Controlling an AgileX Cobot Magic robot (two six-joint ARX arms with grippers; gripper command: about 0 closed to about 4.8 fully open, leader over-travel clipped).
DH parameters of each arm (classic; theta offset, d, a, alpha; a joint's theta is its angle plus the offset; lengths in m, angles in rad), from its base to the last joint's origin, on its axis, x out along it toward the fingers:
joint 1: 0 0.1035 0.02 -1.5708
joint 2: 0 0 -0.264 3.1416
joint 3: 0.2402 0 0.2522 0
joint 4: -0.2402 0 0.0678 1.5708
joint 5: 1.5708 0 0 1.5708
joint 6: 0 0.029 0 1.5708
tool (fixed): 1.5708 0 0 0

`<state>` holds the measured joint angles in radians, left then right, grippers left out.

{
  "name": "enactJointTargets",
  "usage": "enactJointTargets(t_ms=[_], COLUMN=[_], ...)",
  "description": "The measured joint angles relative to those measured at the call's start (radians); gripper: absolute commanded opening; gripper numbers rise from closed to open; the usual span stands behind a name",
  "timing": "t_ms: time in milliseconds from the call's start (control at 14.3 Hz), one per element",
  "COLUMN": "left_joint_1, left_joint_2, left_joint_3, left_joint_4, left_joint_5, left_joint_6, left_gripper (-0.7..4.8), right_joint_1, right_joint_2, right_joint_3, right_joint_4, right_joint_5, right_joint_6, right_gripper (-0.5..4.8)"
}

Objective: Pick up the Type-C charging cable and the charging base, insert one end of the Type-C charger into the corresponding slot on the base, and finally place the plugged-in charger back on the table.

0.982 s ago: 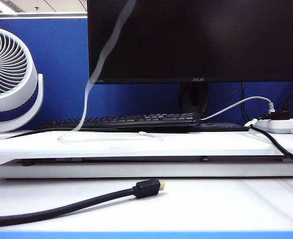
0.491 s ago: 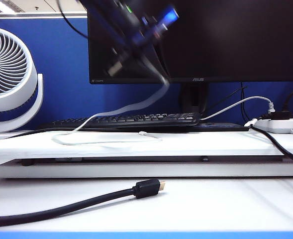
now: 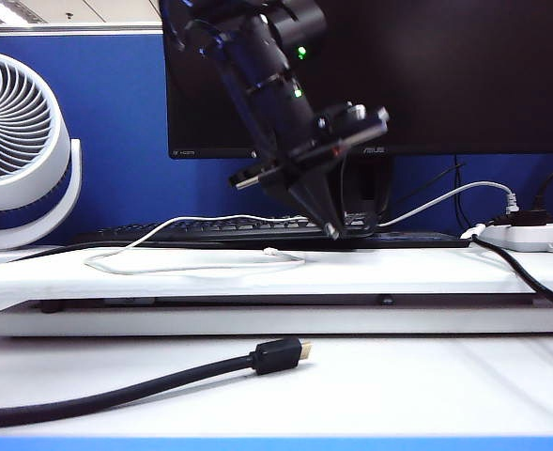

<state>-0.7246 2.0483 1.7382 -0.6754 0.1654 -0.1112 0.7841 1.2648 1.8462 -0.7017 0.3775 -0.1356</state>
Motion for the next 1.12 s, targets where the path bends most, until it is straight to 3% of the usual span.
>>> enactJointTargets(t_ms=[70,281,351,421,982,1052,1122], left_joint_1=[0.000,0.001,0.001,0.002,0.009,0.010,0.011], left_joint_2=[0.011,0.021,0.021,0.019,0.019,0.019,0.019], left_joint_3=[0.000,0.000,0.008,0.011,0.092,0.103,0.103], left_joint_4=[0.001,0.002,0.001,0.006,0.005,0.002,0.003], left_joint_5=[-0.011,-0.035,-0.035,-0.035,0.013,0.014,0.014], left_joint_6=[0.003,0.003,0.003,0.003,-0.019,-0.018,-0.001], left_gripper=[0.36,0.43,1.38,1.76,1.79,1.66,1.18], right_joint_1=[0.000,0.000,0.000,0.000,0.000,0.000,0.000], right_joint_2=[0.000,0.000,0.000,0.000,0.000,0.000,0.000], right_joint_3=[0.000,0.000,0.000,0.000,0.000,0.000,0.000], right_joint_4=[0.000,-0.021,-0.030,-0.039,-0.048,-0.049,-0.049], right_joint_5=[-0.001,-0.003,-0.003,-0.003,-0.004,-0.004,-0.003], right_joint_6=[0.000,0.000,0.000,0.000,0.000,0.000,0.000], right_gripper=[-0.01,-0.01,-0.01,-0.01,-0.01,-0.01,-0.01])
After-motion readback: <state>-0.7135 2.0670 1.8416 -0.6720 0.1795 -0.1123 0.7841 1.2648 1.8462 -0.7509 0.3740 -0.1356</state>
